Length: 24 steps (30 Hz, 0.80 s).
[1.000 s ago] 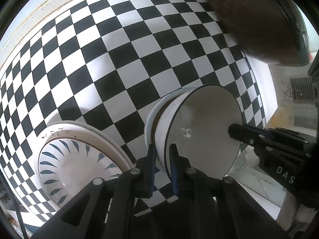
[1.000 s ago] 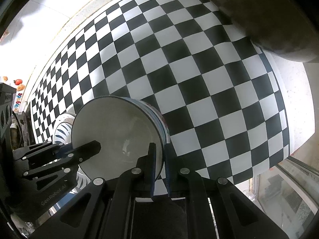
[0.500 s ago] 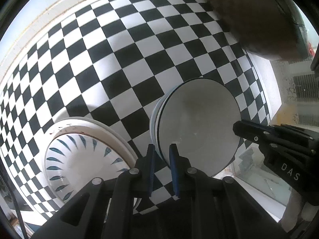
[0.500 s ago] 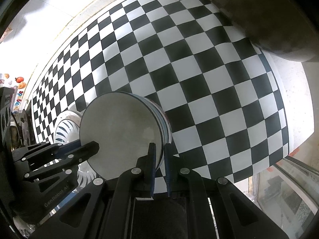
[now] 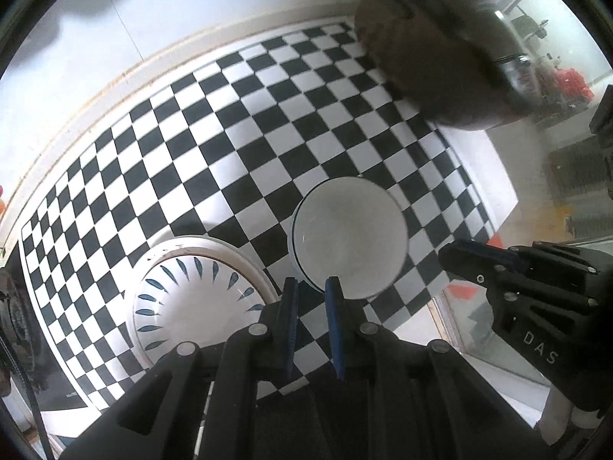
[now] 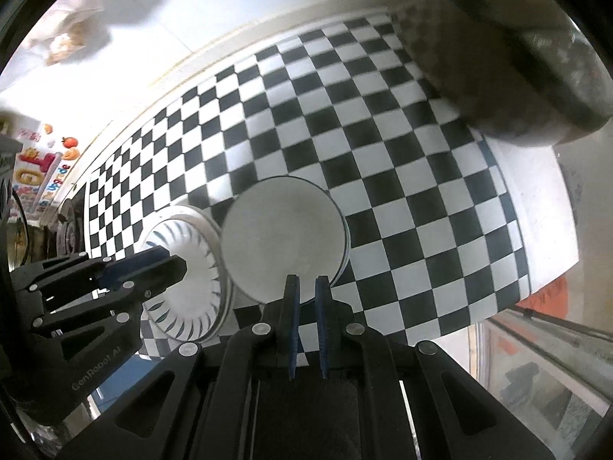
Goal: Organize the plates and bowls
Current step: 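Open both tools and move them to the rim of the bowl stack, then grip the rim of the three-bowl stack with both tools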
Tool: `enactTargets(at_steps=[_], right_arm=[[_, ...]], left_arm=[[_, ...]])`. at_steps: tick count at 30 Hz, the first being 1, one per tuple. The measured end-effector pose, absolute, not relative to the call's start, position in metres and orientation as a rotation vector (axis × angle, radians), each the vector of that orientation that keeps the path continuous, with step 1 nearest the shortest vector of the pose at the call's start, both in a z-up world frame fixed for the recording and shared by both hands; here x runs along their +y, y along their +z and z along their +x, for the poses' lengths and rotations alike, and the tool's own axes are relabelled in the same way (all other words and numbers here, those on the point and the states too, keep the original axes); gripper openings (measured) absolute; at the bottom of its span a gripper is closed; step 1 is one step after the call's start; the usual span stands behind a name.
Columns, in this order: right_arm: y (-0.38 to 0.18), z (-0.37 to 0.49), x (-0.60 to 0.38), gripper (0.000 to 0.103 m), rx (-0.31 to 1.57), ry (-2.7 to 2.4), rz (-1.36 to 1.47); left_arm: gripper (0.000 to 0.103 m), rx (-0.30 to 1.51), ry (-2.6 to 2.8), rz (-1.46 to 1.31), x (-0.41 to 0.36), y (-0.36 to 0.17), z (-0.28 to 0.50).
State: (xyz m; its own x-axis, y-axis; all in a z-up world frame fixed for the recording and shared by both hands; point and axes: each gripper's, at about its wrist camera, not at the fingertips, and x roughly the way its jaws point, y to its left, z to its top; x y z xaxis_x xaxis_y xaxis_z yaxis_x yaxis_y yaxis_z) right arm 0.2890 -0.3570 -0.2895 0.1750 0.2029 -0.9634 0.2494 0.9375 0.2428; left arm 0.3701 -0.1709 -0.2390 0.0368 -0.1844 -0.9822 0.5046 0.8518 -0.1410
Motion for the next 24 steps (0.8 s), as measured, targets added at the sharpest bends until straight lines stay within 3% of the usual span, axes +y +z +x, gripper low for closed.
enactTargets(at_steps=[7,9,11,12,15,18,24], right_arm=[[-0.246,0.271,-0.353,0.013,1.349,-0.033,0.358],[-0.24,0.269,-0.355,0.028,1.344,-0.035,0.355],[-0.236,0.268,-0.358,0.065,1.333,-0.035,0.365],[-0.236,0.268,-0.36,0.07,1.328,-0.038,0.37],[-0.238,0.268,-0.368,0.074,1.327,-0.061,0.381],[-0.249,0.27,-0.378,0.086,1.344,-0.073,0.406],[-0.282,0.281,-0.397,0.09,1.354,-0.07,0.471]], left_arm=[[0.014,1.389,-0.531,0.26,-0.166,-0.204,0.356],[0.015,1.379,-0.524,0.246,-0.164,-0.201,0.355],[0.021,1.363,-0.509,0.239,-0.162,-0.2,0.356],[0.025,1.362,-0.51,0.232,-0.161,-0.201,0.357],[0.028,1.399,-0.513,0.192,-0.159,-0.212,0.364],[0.03,1.433,-0.513,0.157,-0.158,-0.227,0.373],[0.045,1.52,-0.494,0.008,-0.149,-0.258,0.399]])
